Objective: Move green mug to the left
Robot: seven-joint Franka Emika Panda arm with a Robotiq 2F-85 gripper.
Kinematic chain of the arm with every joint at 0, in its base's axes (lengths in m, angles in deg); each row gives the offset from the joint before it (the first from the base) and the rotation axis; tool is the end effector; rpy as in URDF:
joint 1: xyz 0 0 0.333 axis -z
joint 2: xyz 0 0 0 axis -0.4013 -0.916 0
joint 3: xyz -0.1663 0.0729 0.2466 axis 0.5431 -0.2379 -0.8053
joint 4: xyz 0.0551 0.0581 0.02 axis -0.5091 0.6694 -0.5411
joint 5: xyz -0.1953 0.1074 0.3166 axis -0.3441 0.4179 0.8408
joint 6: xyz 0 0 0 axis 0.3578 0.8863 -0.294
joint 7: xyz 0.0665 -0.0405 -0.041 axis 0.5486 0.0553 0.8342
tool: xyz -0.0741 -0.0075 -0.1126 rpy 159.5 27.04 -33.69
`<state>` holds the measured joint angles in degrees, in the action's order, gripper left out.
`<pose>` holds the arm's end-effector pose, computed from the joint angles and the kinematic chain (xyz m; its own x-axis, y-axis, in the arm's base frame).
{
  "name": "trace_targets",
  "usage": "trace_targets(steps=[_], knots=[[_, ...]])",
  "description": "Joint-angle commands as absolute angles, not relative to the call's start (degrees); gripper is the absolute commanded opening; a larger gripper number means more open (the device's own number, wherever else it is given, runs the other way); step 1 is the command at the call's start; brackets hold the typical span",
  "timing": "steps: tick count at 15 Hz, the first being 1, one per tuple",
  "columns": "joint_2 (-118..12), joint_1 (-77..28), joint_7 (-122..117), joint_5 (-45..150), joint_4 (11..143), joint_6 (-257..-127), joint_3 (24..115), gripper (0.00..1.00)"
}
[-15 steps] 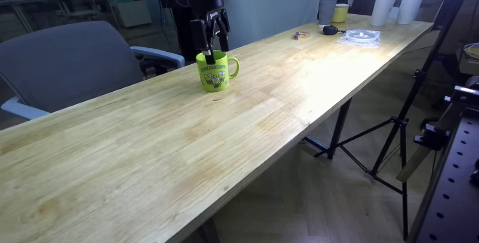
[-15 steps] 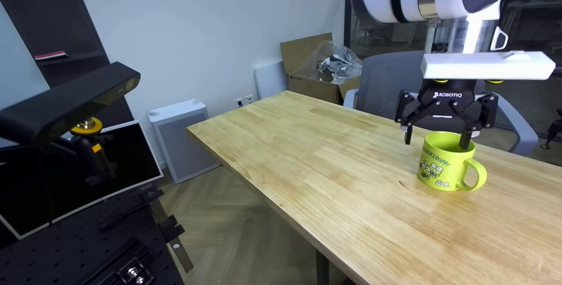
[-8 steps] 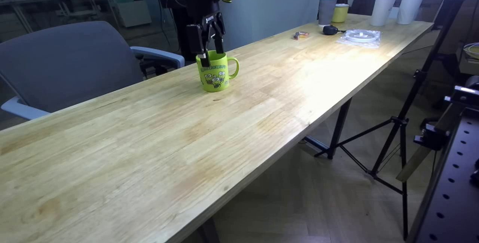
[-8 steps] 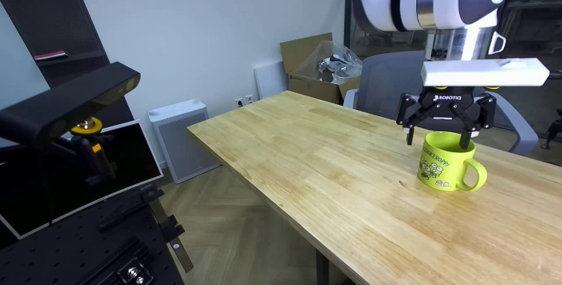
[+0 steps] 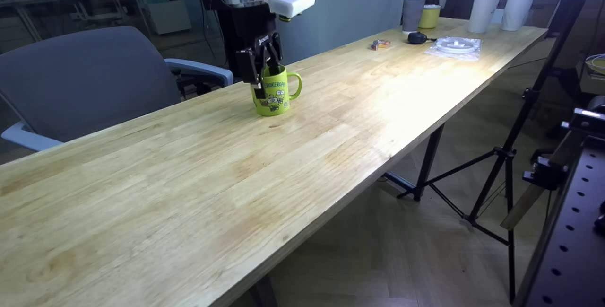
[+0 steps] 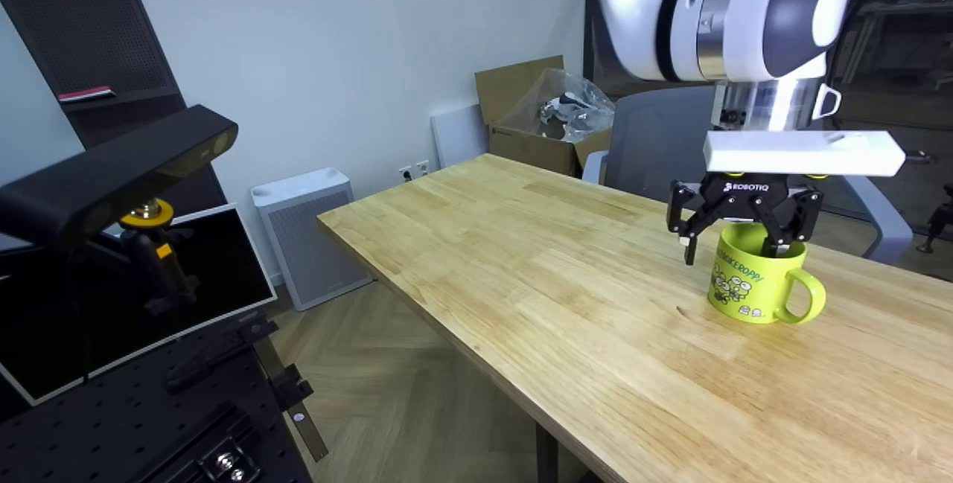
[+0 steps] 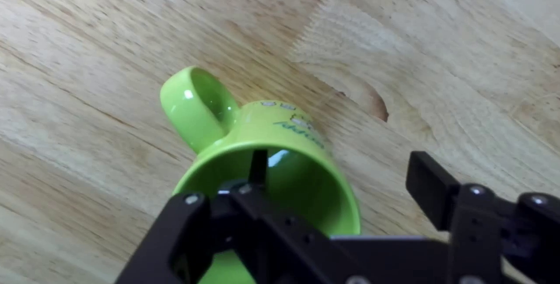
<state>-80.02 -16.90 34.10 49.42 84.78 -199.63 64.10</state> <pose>0.6411 -0.0580 0.1024 0.8559 0.5147 -0.0498 0.5159 -0.8565 0.0142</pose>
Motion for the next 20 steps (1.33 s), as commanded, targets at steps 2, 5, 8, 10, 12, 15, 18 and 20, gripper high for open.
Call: trace_targets(steps=[2, 5, 8, 10, 12, 15, 18, 20], knots=[[-81.6, -16.7, 31.3, 48.4, 82.7, -198.6, 64.1, 0.45], [-81.8, -16.7, 30.9, 48.4, 82.5, -198.0, 64.2, 0.25], [-81.4, -16.7, 30.5, 48.4, 81.4, -196.6, 64.4, 0.05], [-81.1, -16.9, 29.7, 48.4, 80.5, -195.4, 64.6, 0.0], [-80.8, -16.8, 29.2, 48.5, 79.8, -194.3, 64.5, 0.01], [-80.3, -16.8, 28.6, 48.7, 78.9, -193.3, 64.5, 0.02], [-79.7, -16.7, 28.2, 49.0, 78.3, -193.0, 64.4, 0.02], [-79.5, -16.7, 28.0, 49.0, 78.1, -193.1, 64.3, 0.02]])
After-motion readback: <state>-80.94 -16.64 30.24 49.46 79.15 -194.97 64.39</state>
